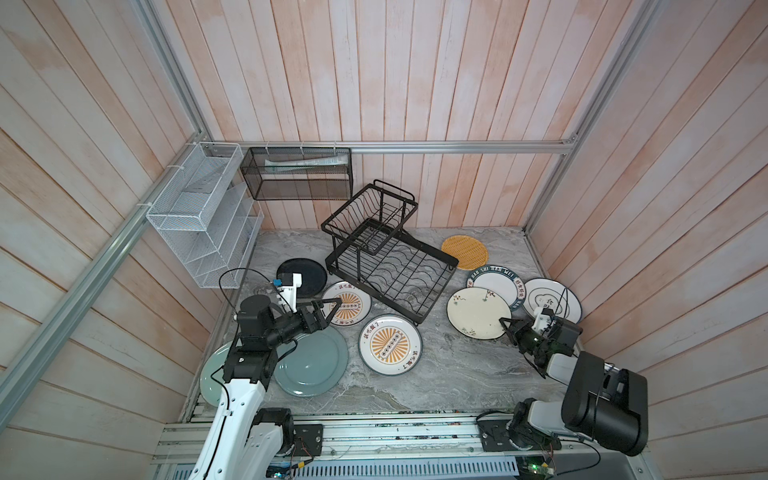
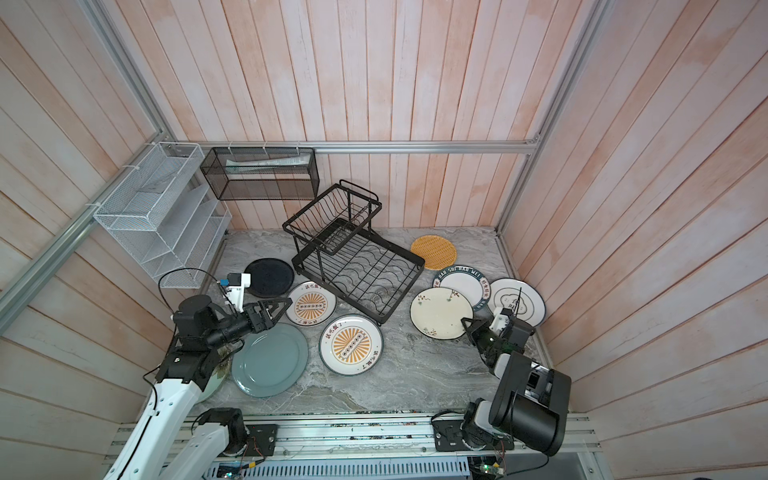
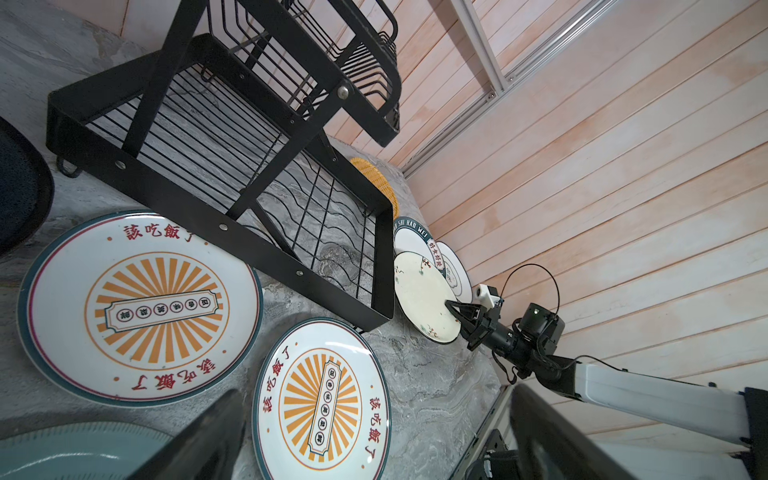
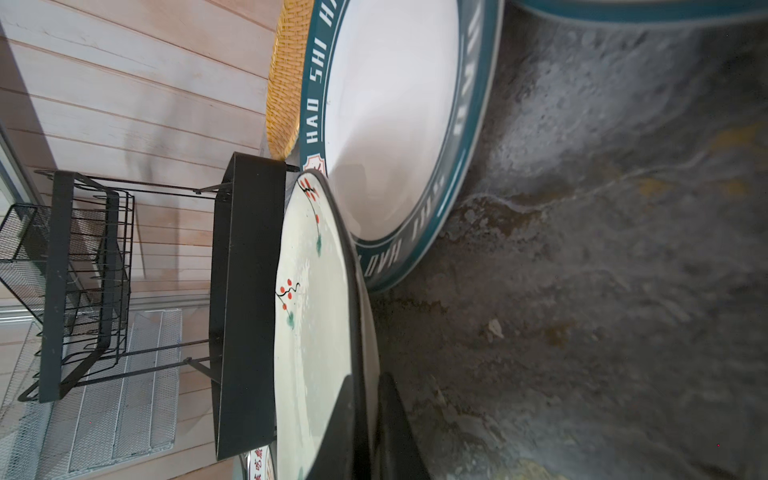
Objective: Load the plates into the dish rack
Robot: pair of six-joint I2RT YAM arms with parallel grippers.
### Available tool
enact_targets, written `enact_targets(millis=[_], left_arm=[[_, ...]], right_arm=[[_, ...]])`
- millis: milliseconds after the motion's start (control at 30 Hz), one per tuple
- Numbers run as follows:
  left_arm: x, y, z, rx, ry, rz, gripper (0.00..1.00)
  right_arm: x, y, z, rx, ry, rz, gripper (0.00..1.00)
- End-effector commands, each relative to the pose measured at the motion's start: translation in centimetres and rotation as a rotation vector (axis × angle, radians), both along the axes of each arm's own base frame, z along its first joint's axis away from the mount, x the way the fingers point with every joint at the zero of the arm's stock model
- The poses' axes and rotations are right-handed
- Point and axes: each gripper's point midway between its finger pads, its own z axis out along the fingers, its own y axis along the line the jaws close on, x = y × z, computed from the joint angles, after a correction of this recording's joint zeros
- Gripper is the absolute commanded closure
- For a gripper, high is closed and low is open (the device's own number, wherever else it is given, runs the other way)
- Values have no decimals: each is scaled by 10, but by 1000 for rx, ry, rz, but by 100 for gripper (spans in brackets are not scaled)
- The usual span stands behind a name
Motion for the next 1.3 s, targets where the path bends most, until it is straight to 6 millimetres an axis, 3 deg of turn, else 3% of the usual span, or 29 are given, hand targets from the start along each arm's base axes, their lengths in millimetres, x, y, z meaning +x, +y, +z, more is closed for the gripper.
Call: enact_targets(millis=[0, 333, 567, 767, 967, 1267], left_arm=[[2, 3, 2, 21, -11, 14, 0], [3, 3, 1, 9, 4, 16, 0], [2, 2, 13, -25, -3, 22, 0], [-1, -12, 30, -84, -19, -33, 0], [-1, -41, 30, -59, -5, -89, 1], [1, -93, 15, 89, 28, -243, 7]], right_arm=[[20, 2, 38, 14, -125, 43, 100], [28, 3, 77, 62, -220, 42, 100], [34, 12, 120, 73, -306, 65, 100], [42, 48, 147, 83, -354, 144, 100], [45, 94, 171, 81, -406, 263, 100], [34, 143, 192, 59, -461, 457, 100]])
